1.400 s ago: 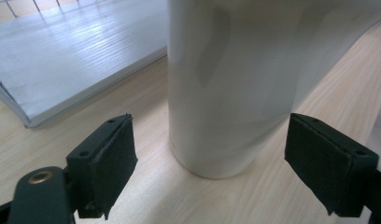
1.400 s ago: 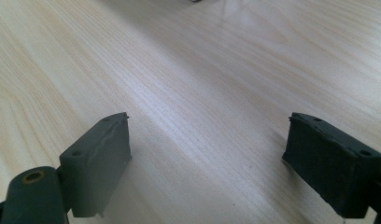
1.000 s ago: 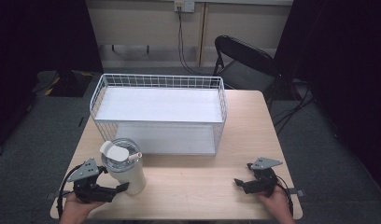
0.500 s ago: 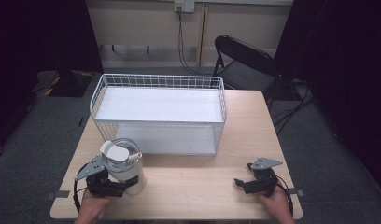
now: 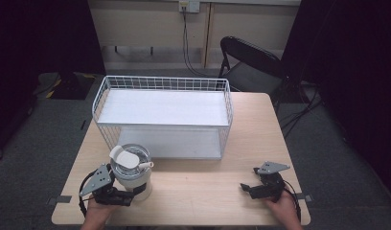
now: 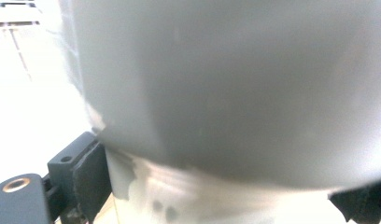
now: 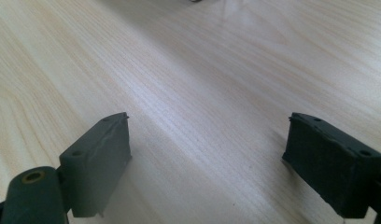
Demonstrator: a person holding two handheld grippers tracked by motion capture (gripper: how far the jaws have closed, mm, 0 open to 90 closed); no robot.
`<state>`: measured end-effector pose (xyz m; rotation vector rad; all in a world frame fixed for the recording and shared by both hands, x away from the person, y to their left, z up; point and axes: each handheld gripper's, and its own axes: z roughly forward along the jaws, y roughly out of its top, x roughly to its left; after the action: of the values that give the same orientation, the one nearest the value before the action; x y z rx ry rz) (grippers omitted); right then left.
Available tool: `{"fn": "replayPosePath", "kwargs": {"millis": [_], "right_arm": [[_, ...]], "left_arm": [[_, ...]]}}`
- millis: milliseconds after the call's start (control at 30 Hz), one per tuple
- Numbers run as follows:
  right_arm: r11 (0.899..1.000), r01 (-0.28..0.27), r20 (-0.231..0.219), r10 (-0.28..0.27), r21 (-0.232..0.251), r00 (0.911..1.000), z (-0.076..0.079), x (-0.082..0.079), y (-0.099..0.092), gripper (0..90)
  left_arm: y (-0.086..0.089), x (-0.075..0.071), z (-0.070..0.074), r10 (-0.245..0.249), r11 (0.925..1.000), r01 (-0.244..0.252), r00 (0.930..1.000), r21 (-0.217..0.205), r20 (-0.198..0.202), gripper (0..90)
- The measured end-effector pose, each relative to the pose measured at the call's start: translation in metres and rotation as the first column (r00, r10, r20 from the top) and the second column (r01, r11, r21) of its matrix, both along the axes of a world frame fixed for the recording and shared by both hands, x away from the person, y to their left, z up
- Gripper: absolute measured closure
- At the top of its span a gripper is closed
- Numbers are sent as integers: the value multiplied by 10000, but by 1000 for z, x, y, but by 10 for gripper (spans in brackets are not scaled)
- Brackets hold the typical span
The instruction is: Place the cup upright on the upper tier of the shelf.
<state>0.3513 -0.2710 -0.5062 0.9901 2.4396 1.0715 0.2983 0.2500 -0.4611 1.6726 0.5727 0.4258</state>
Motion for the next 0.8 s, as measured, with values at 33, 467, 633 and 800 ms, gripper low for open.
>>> {"fn": "replayPosePath", "kwargs": {"millis": [33, 467, 633, 800], "right_arm": [[10000, 1, 1, -1, -1, 10000, 0, 0, 0, 134], [10000, -1, 9, 1, -4, 10000, 0, 0, 0, 134], [10000, 0, 10, 0, -4, 10000, 0, 0, 0, 134], [10000, 0, 10, 0, -2, 10000, 0, 0, 0, 134]], "left_arm": [[-1, 0, 2, -16, 9998, 16, 10000, -190, -22, 88], [-4, 3, 21, 139, 9973, -152, 9997, -716, -185, 91], [-6, 6, 29, 216, 9961, -235, 9995, -848, -239, 91], [-7, 10, 34, 284, 9942, -331, 9985, -1025, -465, 92]]}}
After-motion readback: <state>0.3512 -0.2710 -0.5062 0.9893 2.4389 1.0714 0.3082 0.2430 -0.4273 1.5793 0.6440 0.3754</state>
